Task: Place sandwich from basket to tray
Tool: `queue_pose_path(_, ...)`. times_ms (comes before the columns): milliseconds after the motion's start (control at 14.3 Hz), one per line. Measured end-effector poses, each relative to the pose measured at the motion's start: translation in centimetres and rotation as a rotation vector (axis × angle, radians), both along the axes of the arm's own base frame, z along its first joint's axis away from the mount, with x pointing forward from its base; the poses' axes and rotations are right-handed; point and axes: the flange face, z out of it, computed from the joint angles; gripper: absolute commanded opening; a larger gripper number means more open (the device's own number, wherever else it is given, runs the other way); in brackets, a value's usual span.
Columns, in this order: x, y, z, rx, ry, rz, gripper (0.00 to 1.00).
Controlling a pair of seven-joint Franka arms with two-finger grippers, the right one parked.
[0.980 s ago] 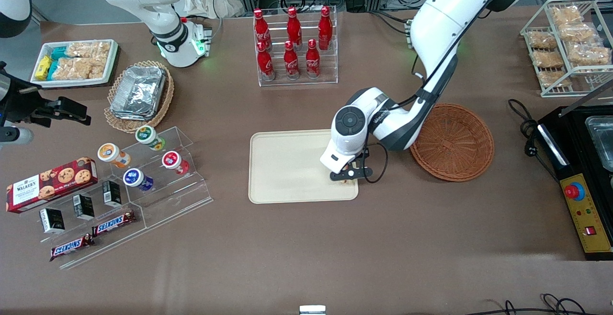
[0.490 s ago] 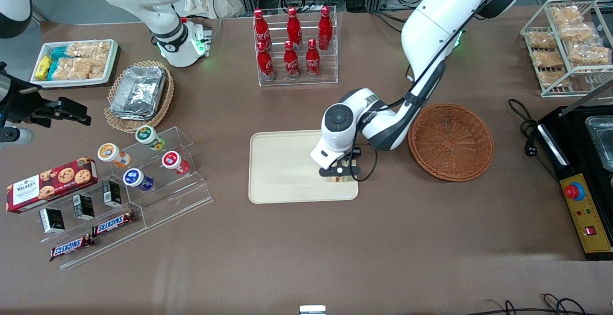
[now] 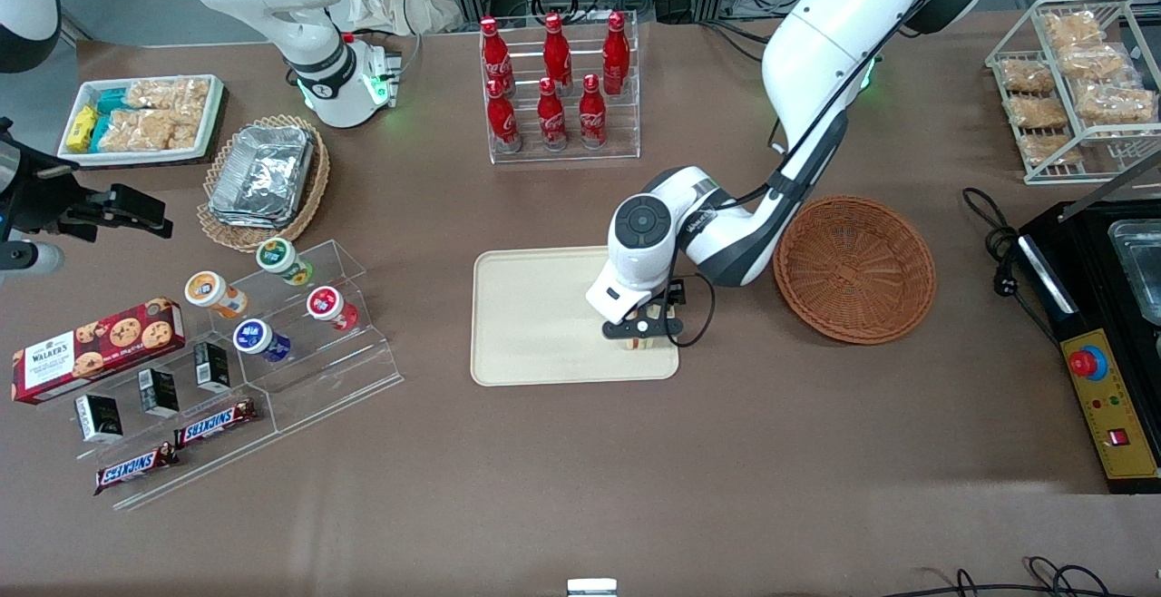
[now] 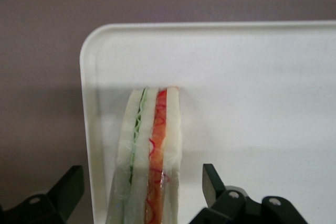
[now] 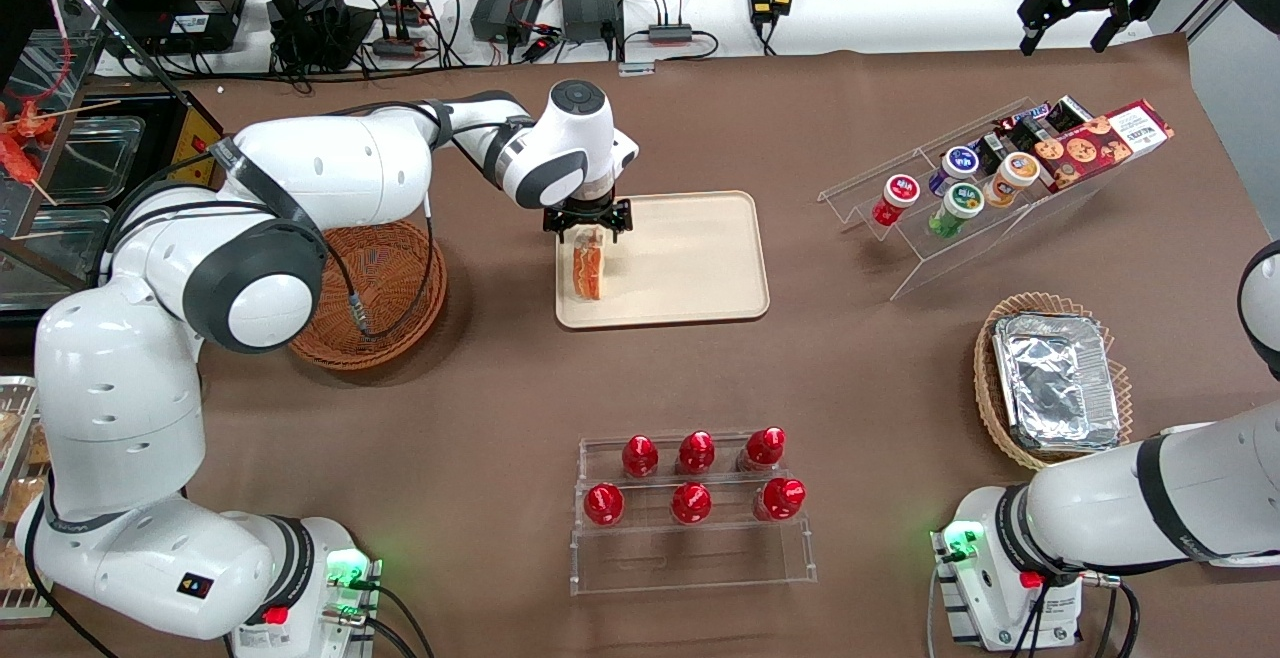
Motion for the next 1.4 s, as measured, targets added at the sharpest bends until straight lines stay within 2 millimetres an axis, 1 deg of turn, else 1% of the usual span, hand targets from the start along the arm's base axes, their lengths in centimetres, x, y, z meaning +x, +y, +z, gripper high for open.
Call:
queue_pose_path(70, 0.5, 0.1, 1.3, 0.002, -0.01, 0.007, 1.0)
queue_pose_path(140, 1.0, 0.4, 3.0, 0.007, -0.021, 0.02, 1.0)
queue_pose_path(280, 2.2, 1.7, 7.1, 0.01, -0.036, 0.064, 1.0)
queue_pose_path(350, 2.9, 2.8, 9.5, 0.006, -0.043, 0.092, 1.0)
queue_pose_path(420, 3.5, 4.2, 12.1, 0.004, -0.049, 0.126, 1.0)
queue_pose_path(490, 4.3, 6.3, 14.9, 0.003, -0.051, 0.171, 1.0)
queue_pose_path(560, 5.0, 8.9, 18.1, -0.004, -0.052, 0.225, 1.0)
queue_pose_path(700, 6.1, 15.1, 24.5, -0.012, -0.065, 0.303, 1.0)
queue_pose_path(770, 6.1, 18.3, 27.2, -0.008, -0.066, 0.322, 1.0)
queue_pose_path(840, 5.9, 21.1, 29.5, -0.002, -0.062, 0.324, 1.0)
queue_pose_path(910, 5.5, 23.6, 31.4, 0.009, -0.057, 0.316, 1.0)
queue_pose_path(980, 5.0, 26.1, 32.9, 0.022, -0.053, 0.291, 1.0)
queue_pose_path(1120, 3.5, 31.3, 35.0, 0.047, -0.048, 0.204, 1.0)
queue_pose_path(1330, -0.2, 39.0, 36.6, 0.063, 0.003, -0.009, 1.0)
queue_pose_path(1400, -1.3, 41.0, 37.0, 0.059, 0.032, -0.084, 1.0)
